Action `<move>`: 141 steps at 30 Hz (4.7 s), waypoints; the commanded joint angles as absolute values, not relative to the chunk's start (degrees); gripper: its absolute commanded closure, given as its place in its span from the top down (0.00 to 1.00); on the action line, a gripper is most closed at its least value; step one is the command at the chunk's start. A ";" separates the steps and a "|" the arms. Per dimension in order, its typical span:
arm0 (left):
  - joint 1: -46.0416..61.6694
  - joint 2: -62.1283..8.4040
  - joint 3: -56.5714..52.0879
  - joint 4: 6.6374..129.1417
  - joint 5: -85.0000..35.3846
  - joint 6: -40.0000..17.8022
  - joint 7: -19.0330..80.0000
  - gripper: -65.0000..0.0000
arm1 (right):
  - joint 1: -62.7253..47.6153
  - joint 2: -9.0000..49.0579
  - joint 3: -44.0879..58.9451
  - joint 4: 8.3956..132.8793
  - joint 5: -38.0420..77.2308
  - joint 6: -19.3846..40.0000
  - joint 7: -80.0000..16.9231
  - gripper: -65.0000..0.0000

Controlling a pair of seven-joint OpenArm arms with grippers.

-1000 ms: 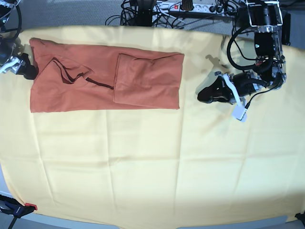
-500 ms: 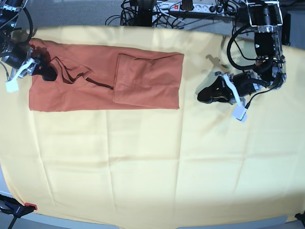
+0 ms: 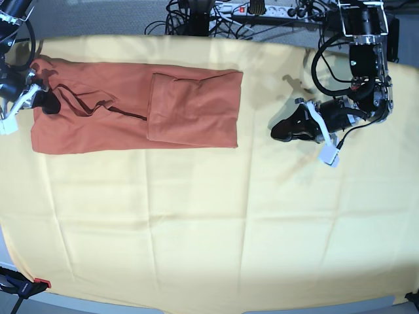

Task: Fold the T-shirt properly
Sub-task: 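Grasp the strip's other end with the right gripper and lift it, then fold the held end over onto the folded half with the right gripper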

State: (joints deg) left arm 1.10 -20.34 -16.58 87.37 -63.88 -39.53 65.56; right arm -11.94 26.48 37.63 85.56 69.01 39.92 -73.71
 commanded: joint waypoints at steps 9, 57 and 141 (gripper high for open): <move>0.32 -21.12 -16.95 88.25 -64.95 -40.00 64.49 0.00 | -17.74 22.50 38.19 104.95 81.73 40.00 -76.05 0.00; 2.37 -21.10 -16.95 88.23 -64.95 -40.00 64.49 0.00 | -6.28 3.51 -17.12 117.27 38.94 40.00 -57.56 0.66; 2.37 -21.08 -16.95 88.23 -63.02 -40.00 64.23 0.00 | -14.76 18.72 -7.27 133.21 48.10 40.00 -62.87 0.57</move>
State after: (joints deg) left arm 3.05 -20.34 -16.58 87.37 -61.49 -39.53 65.36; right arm -15.20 18.55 -7.40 132.57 46.94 39.94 -64.07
